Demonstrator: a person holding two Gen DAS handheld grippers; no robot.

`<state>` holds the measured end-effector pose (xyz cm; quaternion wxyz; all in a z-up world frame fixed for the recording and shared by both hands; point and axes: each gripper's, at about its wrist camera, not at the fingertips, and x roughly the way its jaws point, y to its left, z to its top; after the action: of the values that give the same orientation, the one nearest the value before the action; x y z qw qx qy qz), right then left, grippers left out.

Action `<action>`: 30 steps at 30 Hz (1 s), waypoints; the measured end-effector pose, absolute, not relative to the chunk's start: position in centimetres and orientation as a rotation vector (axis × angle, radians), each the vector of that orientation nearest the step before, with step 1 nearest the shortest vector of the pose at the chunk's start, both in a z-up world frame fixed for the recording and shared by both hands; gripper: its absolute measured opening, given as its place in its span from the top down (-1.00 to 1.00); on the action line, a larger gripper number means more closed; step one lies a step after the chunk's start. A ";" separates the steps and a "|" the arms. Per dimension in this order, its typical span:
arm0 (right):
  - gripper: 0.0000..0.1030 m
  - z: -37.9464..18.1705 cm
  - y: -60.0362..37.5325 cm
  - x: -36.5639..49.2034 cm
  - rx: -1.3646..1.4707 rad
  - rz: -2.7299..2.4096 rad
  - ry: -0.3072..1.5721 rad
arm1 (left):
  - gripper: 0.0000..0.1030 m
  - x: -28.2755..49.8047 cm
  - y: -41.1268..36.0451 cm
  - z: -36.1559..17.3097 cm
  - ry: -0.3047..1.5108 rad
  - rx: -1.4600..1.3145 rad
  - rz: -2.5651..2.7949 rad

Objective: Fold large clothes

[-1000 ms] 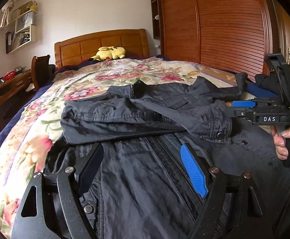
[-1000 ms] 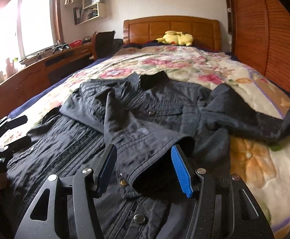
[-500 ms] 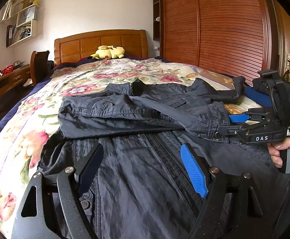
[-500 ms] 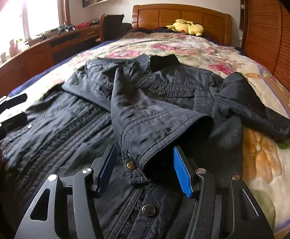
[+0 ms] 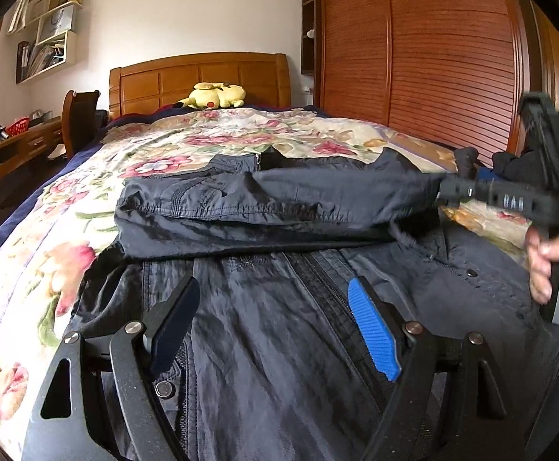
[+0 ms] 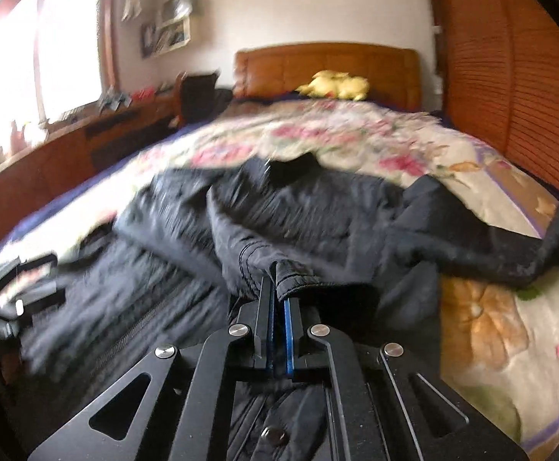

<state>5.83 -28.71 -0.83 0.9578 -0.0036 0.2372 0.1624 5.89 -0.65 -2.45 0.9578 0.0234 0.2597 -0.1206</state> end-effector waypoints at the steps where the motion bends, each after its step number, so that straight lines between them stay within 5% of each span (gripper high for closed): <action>1: 0.93 -0.7 -29.1 5.9 0.011 0.312 0.469 | -0.56 5.9 -0.7 -2.5 0.529 0.050 -0.244; 30: 0.87 1.3 -27.5 17.1 -0.236 0.093 0.687 | -0.56 5.0 1.7 -1.8 0.494 0.019 -0.236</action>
<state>17.06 -27.54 1.34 0.9337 -0.1156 0.3359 0.0453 4.99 1.73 -1.83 0.9627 0.0096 0.2440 -0.1167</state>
